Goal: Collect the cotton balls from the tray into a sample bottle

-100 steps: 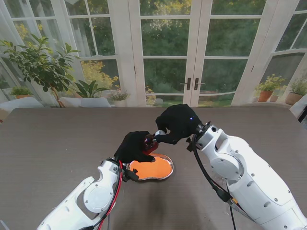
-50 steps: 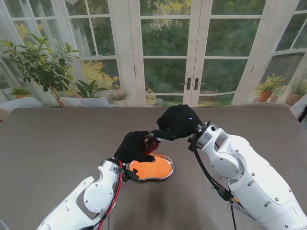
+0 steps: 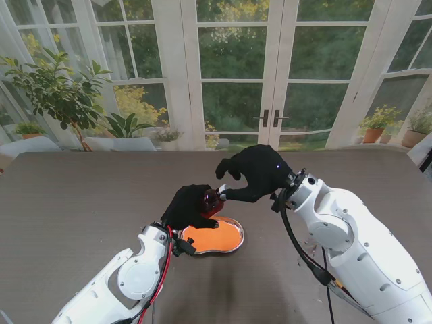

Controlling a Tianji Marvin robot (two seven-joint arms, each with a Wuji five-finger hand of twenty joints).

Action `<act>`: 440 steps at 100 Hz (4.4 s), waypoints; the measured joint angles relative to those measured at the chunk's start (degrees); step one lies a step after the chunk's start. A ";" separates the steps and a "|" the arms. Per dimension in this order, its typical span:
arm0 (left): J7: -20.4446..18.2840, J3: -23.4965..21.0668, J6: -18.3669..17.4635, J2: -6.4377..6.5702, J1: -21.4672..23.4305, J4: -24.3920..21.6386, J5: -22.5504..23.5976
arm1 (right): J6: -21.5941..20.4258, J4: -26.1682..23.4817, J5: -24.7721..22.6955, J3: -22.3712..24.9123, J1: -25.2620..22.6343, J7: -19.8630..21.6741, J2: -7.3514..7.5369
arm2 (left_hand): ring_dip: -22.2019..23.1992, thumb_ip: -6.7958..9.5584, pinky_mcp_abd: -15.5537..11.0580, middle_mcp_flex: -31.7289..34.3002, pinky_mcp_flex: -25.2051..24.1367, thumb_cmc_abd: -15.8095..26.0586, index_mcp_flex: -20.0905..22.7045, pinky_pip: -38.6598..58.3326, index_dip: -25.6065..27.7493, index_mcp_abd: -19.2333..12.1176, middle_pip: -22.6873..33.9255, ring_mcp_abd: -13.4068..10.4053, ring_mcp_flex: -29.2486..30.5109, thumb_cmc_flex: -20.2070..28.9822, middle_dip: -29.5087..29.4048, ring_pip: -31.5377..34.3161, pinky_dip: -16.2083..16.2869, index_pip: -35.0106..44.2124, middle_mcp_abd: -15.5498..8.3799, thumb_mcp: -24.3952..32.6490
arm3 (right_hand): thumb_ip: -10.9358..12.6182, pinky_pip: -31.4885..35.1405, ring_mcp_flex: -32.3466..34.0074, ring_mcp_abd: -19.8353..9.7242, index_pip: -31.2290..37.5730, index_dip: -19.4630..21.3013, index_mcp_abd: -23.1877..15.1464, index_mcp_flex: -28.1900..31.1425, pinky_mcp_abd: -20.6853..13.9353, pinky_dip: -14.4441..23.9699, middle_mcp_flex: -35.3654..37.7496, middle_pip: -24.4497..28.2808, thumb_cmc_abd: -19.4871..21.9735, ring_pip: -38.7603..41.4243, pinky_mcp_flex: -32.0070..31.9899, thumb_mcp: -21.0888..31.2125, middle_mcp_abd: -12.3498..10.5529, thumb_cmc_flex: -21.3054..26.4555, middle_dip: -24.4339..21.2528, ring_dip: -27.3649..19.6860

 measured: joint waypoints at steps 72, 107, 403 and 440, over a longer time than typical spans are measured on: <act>0.05 -0.01 0.01 0.00 0.12 -0.03 0.09 | -2.38 2.28 -2.67 -1.42 1.12 -5.46 0.27 | 0.00 0.00 0.00 0.00 0.00 0.00 0.00 0.00 0.00 0.00 0.00 0.00 0.00 0.00 0.00 0.00 0.00 0.00 0.00 0.00 | -3.25 -1.34 0.00 -1.40 2.40 0.00 -5.71 6.43 -0.52 0.00 -1.55 2.19 -31.16 0.82 1.48 17.08 -0.10 7.55 -0.94 0.63; 0.03 0.02 0.00 0.00 0.12 -0.03 0.11 | -2.35 2.67 -2.07 -1.87 1.15 -6.01 -0.13 | 0.00 0.00 0.00 0.00 0.00 0.00 0.00 0.00 0.00 -0.03 0.00 0.00 0.00 0.00 0.00 0.00 0.00 0.00 0.00 0.00 | -5.95 -1.07 0.00 -1.42 3.53 -0.04 -3.18 11.48 -0.42 0.00 2.02 2.53 -31.87 5.26 3.62 17.11 -0.50 8.99 -0.95 2.46; 0.16 -0.15 -0.09 0.01 0.32 0.06 0.07 | 0.07 3.93 -2.07 -3.54 1.63 -8.23 -0.62 | 0.00 0.00 0.01 0.01 0.01 -0.02 0.00 0.00 -0.25 -0.02 0.00 0.00 0.00 0.00 0.01 0.00 0.00 -0.13 -0.01 0.15 | -8.51 0.16 0.61 -0.56 11.13 -2.55 -1.62 17.08 0.99 -0.05 5.38 3.64 -31.45 9.94 4.76 17.49 -0.75 6.45 0.57 4.00; 0.18 -0.25 -0.10 0.03 0.41 0.08 0.10 | 3.38 3.02 -2.50 -4.73 1.56 -7.44 -0.39 | 0.00 0.00 0.01 0.01 0.01 -0.02 0.00 0.00 -0.10 -0.02 0.00 0.00 0.00 0.00 0.01 0.00 -0.06 -0.13 -0.01 0.34 | -5.70 1.45 0.77 1.10 12.37 1.57 -1.48 22.02 2.25 -0.05 9.38 5.46 -16.25 13.74 7.43 10.26 -0.46 2.95 1.80 6.34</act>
